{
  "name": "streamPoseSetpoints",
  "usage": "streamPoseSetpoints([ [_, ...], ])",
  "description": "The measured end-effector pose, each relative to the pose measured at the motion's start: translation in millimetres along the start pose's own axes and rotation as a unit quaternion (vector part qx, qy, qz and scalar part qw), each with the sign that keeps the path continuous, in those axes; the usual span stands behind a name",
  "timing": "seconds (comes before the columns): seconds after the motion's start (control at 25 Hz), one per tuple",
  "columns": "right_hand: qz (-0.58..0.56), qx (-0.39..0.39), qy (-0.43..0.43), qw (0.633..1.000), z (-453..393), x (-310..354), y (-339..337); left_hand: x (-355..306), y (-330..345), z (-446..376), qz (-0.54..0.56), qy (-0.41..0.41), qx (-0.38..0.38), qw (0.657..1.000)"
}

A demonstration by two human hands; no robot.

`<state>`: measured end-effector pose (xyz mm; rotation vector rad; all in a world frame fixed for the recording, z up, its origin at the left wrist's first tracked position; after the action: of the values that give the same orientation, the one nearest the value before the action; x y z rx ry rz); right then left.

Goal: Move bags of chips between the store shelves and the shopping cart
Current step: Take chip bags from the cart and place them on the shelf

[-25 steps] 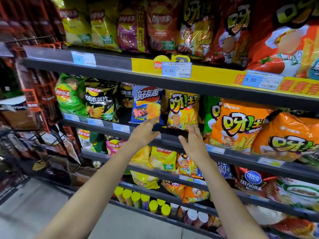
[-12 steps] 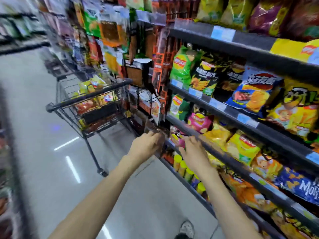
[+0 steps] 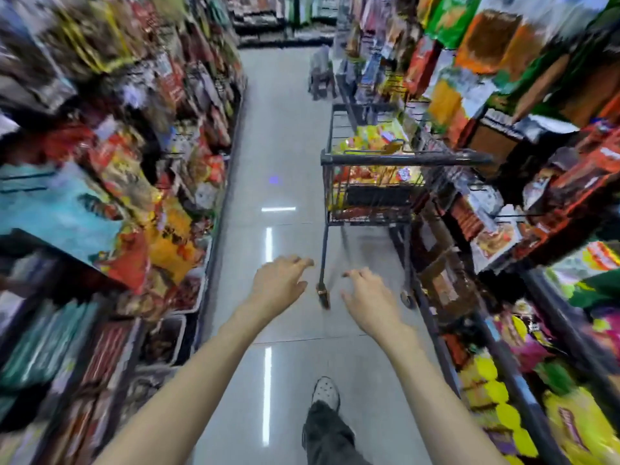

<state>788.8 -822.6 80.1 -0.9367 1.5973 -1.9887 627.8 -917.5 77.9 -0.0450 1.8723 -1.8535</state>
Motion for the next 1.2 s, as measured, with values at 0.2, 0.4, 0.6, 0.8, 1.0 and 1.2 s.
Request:
streamPoseSetpoints([
  [0.2, -0.040, 0.026, -0.087, 0.995, -113, 72, 15, 100, -40, -43, -0.004, -0.068, -0.035, 0.997],
  [0.4, -0.048, 0.009, -0.127, 0.991, -214, 126, 1, 173, -75, -95, -0.016, -0.101, -0.039, 0.994],
  [0.6, -0.038, 0.022, -0.163, 0.986, -293, 168, -2, 235, -104, -157, -0.016, -0.125, -0.054, 0.991],
  [0.8, -0.016, 0.014, -0.146, 0.989, -404, 187, 1, 293, -126, -257, 0.005, -0.085, -0.045, 0.995],
  [1.0, -0.036, 0.002, -0.077, 0.996, -527, 205, -11, 370, -155, -372, 0.015, -0.051, -0.018, 0.998],
  [1.2, -0.043, -0.019, 0.006, 0.999, -606, 192, -26, 391, -170, -486, 0.011, 0.023, 0.019, 0.999],
])
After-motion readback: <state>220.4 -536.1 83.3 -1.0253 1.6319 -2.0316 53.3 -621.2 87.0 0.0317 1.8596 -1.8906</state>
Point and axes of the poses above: each hand's wrist, its own z-axis away from the middle knuckle, its own y-axis out of the palm, x = y × z, the point moved 3 cm from there along -z, towards the middle knuckle, and after that the axes turned 9 degrees about z, right-handed, at the moved point
